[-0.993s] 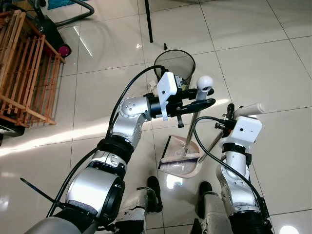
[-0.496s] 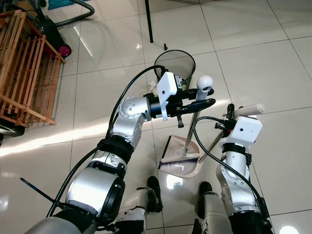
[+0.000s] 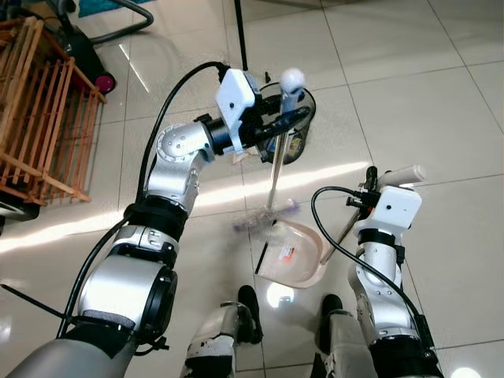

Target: Sweep floor

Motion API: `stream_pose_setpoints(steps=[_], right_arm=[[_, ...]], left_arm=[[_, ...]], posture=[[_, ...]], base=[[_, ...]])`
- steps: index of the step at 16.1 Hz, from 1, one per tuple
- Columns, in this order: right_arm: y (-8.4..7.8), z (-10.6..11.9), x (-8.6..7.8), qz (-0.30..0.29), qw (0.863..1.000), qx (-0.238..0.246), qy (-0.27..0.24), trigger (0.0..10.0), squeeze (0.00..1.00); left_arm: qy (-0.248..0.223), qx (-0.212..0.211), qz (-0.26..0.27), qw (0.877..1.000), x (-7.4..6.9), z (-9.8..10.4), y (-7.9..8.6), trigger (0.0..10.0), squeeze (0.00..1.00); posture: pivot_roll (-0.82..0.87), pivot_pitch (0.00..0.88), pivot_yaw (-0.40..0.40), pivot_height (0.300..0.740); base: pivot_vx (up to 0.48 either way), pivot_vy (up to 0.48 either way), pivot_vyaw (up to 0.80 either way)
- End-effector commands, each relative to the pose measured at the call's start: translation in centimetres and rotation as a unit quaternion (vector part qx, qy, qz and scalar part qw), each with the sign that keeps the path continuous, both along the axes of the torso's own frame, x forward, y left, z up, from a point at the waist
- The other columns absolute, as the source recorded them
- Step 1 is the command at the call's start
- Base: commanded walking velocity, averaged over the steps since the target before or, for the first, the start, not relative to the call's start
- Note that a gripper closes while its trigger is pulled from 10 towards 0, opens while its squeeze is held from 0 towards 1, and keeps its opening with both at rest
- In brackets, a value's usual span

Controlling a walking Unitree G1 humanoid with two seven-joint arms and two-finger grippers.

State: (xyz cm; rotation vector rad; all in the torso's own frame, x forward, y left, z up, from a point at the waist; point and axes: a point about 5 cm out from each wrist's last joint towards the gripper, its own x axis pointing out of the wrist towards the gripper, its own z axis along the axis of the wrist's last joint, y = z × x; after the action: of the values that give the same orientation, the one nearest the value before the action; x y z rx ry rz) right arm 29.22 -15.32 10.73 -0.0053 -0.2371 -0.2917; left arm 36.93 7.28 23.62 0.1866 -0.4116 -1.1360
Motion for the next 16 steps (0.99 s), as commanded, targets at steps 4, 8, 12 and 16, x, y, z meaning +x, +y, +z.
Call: stream_pose_setpoints(steps=[4, 8, 12, 16], right_arm=[[-0.2, -2.5, -0.6, 0.004, 0.998, 0.004, 0.058, 10.0, 0.00], [-0.2, -2.8, -0.7, 0.009, 0.998, 0.003, 0.061, 10.0, 0.00], [-0.9, -2.6, 0.0, 0.007, 0.998, 0.002, 0.061, 10.0, 0.00], [-1.4, -2.3, 1.0, 0.013, 0.998, 0.009, 0.061, 10.0, 0.00]], left_arm=[[0.031, -0.034, -0.004, 0.999, -0.3, 0.5, 0.9, 10.0, 0.00], [0.023, -0.063, 0.021, 0.998, 0.1, 2.2, 2.7, 10.0, 0.00], [0.038, -0.132, 0.043, 0.990, 0.6, 5.2, 4.3, 10.0, 0.00], [0.044, -0.137, 0.075, 0.987, 0.5, 7.0, 7.5, 10.0, 0.00]], posture=[[0.03, 0.324, 0.161, 0.740], [0.04, 0.311, 0.153, 0.740], [0.05, 0.280, 0.149, 0.740], [0.05, 0.244, 0.140, 0.740]], base=[[0.000, 0.000, 0.00], [0.000, 0.000, 0.00], [0.000, 0.000, 0.00], [0.000, 0.000, 0.00]])
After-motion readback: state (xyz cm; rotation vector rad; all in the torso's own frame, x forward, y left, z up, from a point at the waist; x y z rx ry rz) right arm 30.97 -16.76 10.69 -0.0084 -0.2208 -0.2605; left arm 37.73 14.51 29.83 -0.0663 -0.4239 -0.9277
